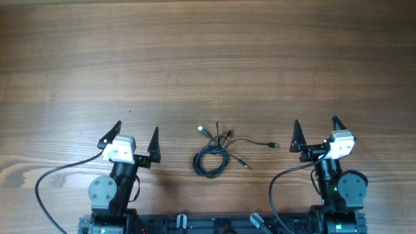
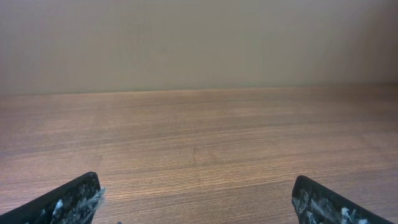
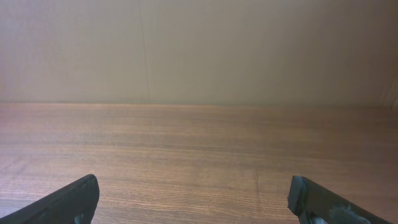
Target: Untangle cables
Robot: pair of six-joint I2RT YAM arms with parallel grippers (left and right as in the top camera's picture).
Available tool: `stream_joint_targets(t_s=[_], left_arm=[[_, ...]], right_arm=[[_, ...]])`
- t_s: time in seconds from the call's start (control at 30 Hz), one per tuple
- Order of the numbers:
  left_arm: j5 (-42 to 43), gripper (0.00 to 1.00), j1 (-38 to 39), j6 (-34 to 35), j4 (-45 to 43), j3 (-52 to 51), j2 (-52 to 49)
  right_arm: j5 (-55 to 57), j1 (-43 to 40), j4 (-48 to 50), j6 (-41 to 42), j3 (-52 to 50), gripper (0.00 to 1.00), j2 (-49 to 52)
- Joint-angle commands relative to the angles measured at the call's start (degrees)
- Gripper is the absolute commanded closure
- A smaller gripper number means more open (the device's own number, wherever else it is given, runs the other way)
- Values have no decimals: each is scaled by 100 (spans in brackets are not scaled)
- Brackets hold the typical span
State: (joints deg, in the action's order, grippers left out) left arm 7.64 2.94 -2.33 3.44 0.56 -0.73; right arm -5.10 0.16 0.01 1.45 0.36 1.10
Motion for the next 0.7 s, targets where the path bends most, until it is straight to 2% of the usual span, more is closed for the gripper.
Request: stream_joint_targets(t_s=[0.0,0.67], left_arm=[[131,0,-17,-66,20,-20,35],[131,0,-17,-66,20,-20,35]], right_arm=[[-66,-24,28,42,-7,0,-68],[-66,-24,28,42,-7,0,-68]])
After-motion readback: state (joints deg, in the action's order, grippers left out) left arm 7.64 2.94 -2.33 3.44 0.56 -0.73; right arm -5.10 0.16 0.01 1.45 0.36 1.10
